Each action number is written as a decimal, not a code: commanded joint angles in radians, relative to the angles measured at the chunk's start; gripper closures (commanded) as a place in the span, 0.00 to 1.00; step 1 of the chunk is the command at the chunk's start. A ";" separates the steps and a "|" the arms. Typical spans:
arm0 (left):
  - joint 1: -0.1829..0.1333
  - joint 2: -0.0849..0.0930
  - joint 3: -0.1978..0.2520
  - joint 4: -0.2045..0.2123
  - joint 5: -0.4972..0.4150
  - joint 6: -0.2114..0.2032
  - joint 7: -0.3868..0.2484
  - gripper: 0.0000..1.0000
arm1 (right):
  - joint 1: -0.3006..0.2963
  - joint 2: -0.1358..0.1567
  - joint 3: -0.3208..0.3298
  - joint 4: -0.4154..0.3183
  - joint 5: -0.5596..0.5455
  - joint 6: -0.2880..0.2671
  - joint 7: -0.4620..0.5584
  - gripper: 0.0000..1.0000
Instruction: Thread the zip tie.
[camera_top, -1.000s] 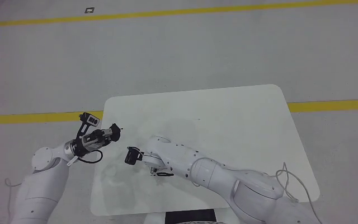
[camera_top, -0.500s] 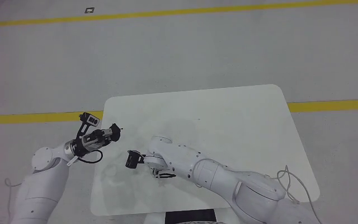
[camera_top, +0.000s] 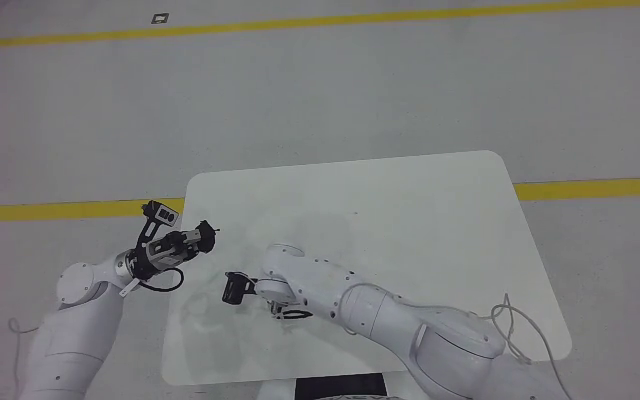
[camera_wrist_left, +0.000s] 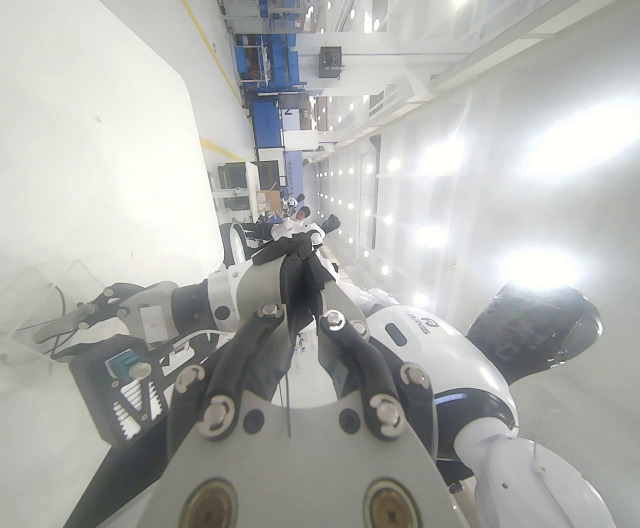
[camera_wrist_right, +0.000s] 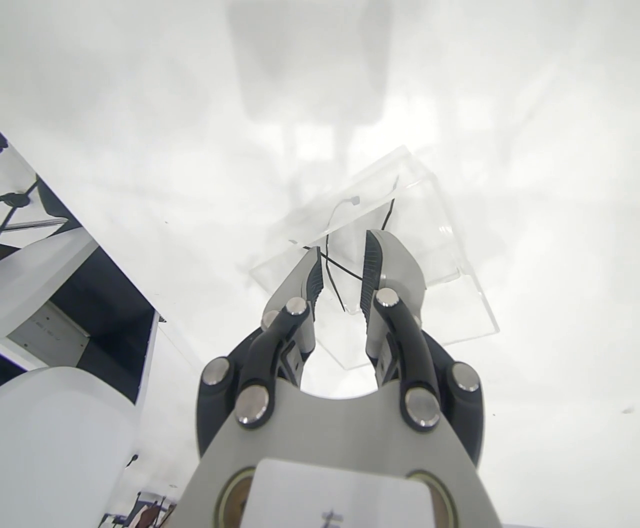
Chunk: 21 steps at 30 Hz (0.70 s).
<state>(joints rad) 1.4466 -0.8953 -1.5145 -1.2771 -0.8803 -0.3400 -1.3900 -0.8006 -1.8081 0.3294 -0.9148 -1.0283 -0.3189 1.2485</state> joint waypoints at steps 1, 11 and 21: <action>0.000 0.000 0.000 0.000 0.000 0.000 0.000 1.00 | 0.002 -0.004 -0.001 0.008 0.002 -0.005 -0.002 0.80; 0.000 0.000 0.000 0.000 0.000 0.000 0.000 1.00 | 0.012 -0.023 -0.006 0.042 0.018 -0.021 0.000 0.78; 0.000 0.000 0.000 0.000 0.000 0.000 0.000 1.00 | 0.031 -0.036 -0.025 0.073 0.046 -0.021 0.001 0.72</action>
<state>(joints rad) 1.4466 -0.8953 -1.5145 -1.2771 -0.8803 -0.3400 -1.3900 -0.7716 -1.8430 0.3063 -0.8451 -0.9834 -0.3400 1.2488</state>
